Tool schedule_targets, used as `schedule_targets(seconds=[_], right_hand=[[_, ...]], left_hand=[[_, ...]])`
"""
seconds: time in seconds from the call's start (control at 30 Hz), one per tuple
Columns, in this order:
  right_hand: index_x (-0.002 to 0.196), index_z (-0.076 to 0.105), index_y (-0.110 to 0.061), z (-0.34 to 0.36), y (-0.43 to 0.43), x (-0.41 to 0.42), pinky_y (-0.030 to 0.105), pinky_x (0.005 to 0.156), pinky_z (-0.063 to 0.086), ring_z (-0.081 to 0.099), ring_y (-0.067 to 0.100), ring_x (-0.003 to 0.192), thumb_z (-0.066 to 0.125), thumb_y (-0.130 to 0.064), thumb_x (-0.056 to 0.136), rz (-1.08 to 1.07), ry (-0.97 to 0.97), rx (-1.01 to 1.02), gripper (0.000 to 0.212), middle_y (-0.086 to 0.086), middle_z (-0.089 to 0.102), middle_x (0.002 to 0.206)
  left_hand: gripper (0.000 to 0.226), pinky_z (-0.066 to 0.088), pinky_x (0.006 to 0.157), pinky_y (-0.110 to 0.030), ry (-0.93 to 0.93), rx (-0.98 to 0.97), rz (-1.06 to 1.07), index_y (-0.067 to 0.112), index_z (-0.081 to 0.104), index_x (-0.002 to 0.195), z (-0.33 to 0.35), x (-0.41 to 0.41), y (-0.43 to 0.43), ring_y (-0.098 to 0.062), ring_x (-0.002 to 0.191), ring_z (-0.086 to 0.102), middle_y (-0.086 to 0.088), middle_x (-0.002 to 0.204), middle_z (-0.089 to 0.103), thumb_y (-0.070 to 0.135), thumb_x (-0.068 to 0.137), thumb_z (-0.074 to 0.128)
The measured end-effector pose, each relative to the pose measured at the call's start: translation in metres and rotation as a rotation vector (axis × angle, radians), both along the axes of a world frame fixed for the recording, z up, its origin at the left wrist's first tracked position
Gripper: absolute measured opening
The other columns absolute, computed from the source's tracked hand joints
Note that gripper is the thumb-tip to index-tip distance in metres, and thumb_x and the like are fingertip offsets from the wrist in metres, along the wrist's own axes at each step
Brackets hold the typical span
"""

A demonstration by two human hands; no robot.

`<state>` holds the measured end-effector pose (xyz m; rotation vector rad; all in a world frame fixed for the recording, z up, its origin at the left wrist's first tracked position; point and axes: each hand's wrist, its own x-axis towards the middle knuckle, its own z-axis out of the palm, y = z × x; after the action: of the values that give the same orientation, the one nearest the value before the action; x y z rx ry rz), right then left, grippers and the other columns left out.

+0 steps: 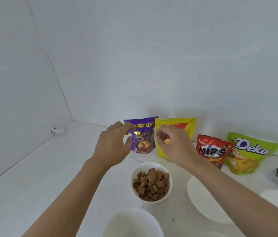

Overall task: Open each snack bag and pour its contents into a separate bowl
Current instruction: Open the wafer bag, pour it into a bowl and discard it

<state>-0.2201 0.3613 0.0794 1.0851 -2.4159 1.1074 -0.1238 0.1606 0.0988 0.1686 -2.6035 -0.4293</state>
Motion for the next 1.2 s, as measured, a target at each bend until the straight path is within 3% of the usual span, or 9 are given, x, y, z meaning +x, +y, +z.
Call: schedule_targets(seconds=[0.17, 0.4, 0.57, 0.73, 0.83, 1.0, 1.13, 1.2], right_hand=[[0.09, 0.059, -0.026, -0.007, -0.026, -0.04, 0.045, 0.078, 0.05, 0.054, 0.017, 0.087, 0.06, -0.023, 0.089, -0.129, 0.067, 0.059, 0.003, -0.013, 0.061, 0.084], [0.108, 0.062, -0.023, -0.003, -0.081, -0.084, 0.04, 0.086, 0.039, 0.052, 0.022, 0.108, 0.057, -0.026, 0.093, -0.296, 0.15, 0.247, 0.016, -0.005, 0.065, 0.105], [0.125, 0.058, -0.029, -0.011, -0.107, -0.106, 0.044, 0.094, 0.031, 0.043, 0.018, 0.123, 0.052, -0.027, 0.096, -0.332, 0.155, 0.459, 0.03, -0.009, 0.061, 0.124], [0.112, 0.064, -0.031, -0.019, -0.12, -0.11, 0.044, 0.092, 0.023, 0.045, 0.017, 0.117, 0.052, -0.023, 0.095, -0.337, 0.191, 0.516, 0.022, -0.01, 0.065, 0.113], [0.107, 0.062, -0.028, -0.02, -0.13, -0.104, 0.042, 0.09, 0.021, 0.047, 0.018, 0.114, 0.054, -0.016, 0.093, -0.31, 0.213, 0.5, 0.02, -0.01, 0.064, 0.106], [0.103, 0.055, -0.021, -0.025, -0.154, -0.079, 0.041, 0.092, 0.033, 0.056, 0.022, 0.097, 0.057, -0.008, 0.089, -0.122, 0.121, 0.423, 0.019, -0.003, 0.057, 0.101], [0.101, 0.055, -0.016, -0.024, -0.17, -0.051, 0.037, 0.076, 0.041, 0.054, 0.025, 0.076, 0.056, -0.003, 0.087, 0.016, 0.071, 0.361, 0.018, 0.002, 0.055, 0.096], [0.098, 0.055, -0.015, -0.023, -0.175, -0.035, 0.034, 0.07, 0.04, 0.056, 0.025, 0.075, 0.055, -0.001, 0.087, 0.062, 0.062, 0.308, 0.018, 0.001, 0.055, 0.094]], left_hand=[[0.018, 0.054, 0.081, -0.041, -0.064, 0.009, 0.027, 0.025, 0.062, 0.11, -0.01, -0.063, -0.029, -0.02, 0.098, 0.06, 0.001, 0.105, 0.064, 0.033, 0.095, 0.063], [0.042, 0.042, 0.097, -0.046, -0.193, -0.082, 0.075, 0.032, 0.047, 0.134, -0.033, -0.132, -0.067, -0.024, 0.117, 0.056, 0.002, 0.129, 0.059, 0.044, 0.096, 0.058], [0.027, 0.043, 0.094, -0.043, -0.269, -0.076, 0.059, 0.03, 0.055, 0.125, -0.051, -0.153, -0.087, -0.021, 0.107, 0.062, 0.003, 0.119, 0.064, 0.042, 0.102, 0.049], [0.016, 0.043, 0.08, -0.035, -0.204, -0.051, 0.003, 0.026, 0.059, 0.112, -0.06, -0.152, -0.099, -0.018, 0.085, 0.061, 0.005, 0.1, 0.068, 0.029, 0.105, 0.045], [0.013, 0.048, 0.082, -0.037, -0.191, -0.009, 0.0, 0.026, 0.06, 0.108, -0.059, -0.142, -0.111, -0.018, 0.086, 0.063, 0.006, 0.098, 0.068, 0.028, 0.104, 0.047], [0.012, 0.042, 0.081, -0.035, -0.236, -0.007, 0.046, 0.028, 0.06, 0.107, -0.05, -0.102, -0.138, -0.017, 0.092, 0.061, 0.01, 0.098, 0.065, 0.028, 0.103, 0.049], [0.014, 0.041, 0.084, -0.035, -0.263, -0.008, 0.102, 0.03, 0.062, 0.107, -0.037, -0.06, -0.152, -0.015, 0.092, 0.06, 0.012, 0.098, 0.064, 0.029, 0.104, 0.048], [0.013, 0.039, 0.083, -0.035, -0.261, -0.001, 0.122, 0.029, 0.062, 0.106, -0.031, -0.038, -0.157, -0.015, 0.09, 0.06, 0.011, 0.099, 0.066, 0.03, 0.103, 0.049]])
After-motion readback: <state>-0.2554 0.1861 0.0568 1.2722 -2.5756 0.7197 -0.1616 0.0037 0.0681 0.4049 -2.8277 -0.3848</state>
